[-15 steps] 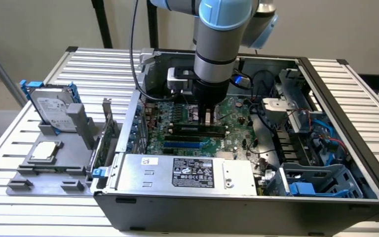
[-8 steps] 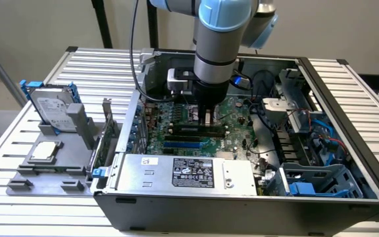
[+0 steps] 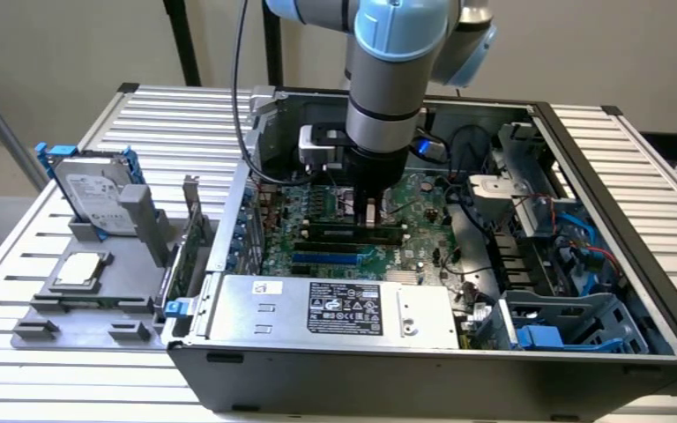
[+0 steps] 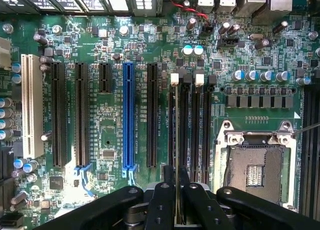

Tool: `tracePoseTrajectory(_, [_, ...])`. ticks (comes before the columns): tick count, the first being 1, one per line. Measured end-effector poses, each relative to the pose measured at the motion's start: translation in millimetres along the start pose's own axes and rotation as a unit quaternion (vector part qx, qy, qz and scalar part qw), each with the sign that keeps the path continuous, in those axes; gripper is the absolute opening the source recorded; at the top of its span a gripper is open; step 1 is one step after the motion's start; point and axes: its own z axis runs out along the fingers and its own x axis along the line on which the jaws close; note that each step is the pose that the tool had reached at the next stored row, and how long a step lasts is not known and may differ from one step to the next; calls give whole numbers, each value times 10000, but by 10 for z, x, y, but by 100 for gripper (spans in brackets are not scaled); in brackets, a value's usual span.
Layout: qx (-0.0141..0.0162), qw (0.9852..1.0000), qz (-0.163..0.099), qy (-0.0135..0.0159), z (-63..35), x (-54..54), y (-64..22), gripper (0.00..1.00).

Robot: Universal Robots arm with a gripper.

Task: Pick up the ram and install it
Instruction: 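Insert the ram into the slot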

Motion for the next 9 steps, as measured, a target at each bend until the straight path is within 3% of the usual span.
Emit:
tracePoseTrajectory(4, [2,10000,0,-3,14,-1,-1,15])
tracePoseTrajectory(5, [2,10000,0,-3,13,-1,-1,22])
tracePoseTrajectory(9, [1,10000,1,-1,-21,-1,1,22])
